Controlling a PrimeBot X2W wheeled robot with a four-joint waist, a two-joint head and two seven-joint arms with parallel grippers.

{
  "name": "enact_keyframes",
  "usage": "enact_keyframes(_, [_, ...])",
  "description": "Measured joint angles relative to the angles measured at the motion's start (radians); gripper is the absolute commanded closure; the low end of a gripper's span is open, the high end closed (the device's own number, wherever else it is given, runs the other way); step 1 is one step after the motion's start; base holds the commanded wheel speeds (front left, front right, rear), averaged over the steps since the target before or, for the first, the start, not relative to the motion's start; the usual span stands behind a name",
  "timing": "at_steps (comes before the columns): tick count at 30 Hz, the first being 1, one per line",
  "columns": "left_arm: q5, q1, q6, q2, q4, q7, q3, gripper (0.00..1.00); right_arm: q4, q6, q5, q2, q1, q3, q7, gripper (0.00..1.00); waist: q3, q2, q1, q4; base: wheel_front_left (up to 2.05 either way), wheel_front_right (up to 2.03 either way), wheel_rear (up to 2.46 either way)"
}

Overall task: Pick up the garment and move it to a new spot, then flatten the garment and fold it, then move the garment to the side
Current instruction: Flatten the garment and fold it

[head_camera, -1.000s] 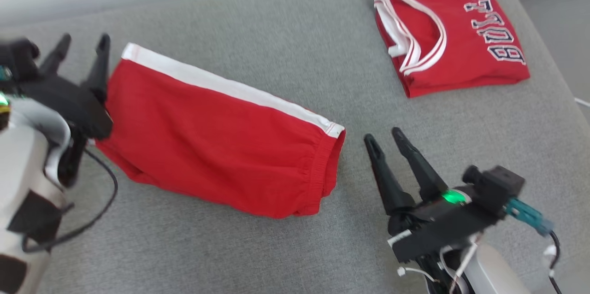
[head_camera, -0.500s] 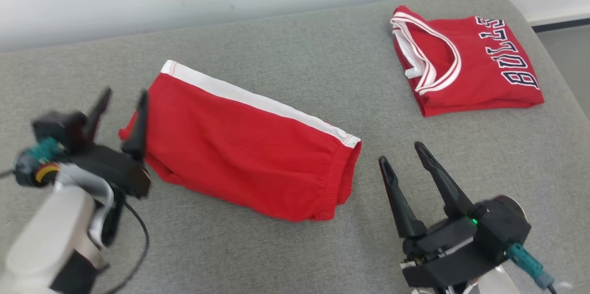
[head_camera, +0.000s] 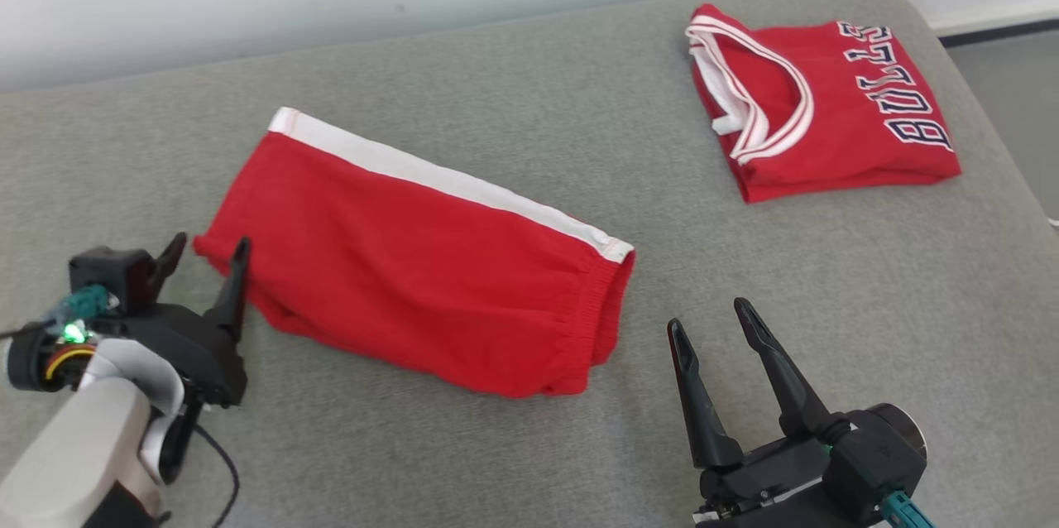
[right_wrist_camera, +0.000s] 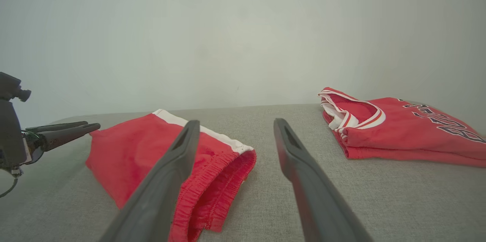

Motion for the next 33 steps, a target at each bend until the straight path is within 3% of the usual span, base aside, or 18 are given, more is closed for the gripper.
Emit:
enact_keyframes(14, [-0.003, -0.078, -0.017, 0.014, 0.175, 0.129, -0.035, 0.00, -0.011, 0.000, 0.024, 0.005, -0.005, 0.009, 0.000, 0.00, 0.038, 0.0000, 0.0000, -0.074, 0.00, 0.00, 0.00])
enact_keyframes(15, [-0.005, -0.084, -0.018, 0.013, 0.186, 0.143, -0.038, 0.10, -0.011, 0.000, 0.024, 0.005, -0.004, 0.009, 0.000, 0.00, 0.039, 0.0000, 0.0000, -0.078, 0.00, 0.00, 0.00])
enact_keyframes(16, [-0.009, -0.088, -0.018, 0.011, 0.195, 0.156, -0.041, 0.71, -0.010, 0.000, 0.024, 0.005, -0.004, 0.009, 0.000, 0.00, 0.038, 0.0001, 0.0001, -0.080, 0.00, 0.00, 0.00])
enact_keyframes(17, [-0.009, -0.090, -0.019, 0.008, 0.202, 0.158, -0.043, 1.00, -0.009, 0.000, 0.024, 0.006, -0.003, 0.007, 0.000, 0.00, 0.036, 0.0001, 0.0000, -0.080, 0.00, 0.00, 0.00])
enact_keyframes(33, [-0.069, -0.009, -0.030, -0.101, 0.188, 0.047, -0.032, 1.00, 0.020, 0.000, 0.006, 0.007, 0.029, -0.036, 0.000, 0.00, -0.065, 0.0000, 0.0000, 0.014, 0.00, 0.00, 0.00])
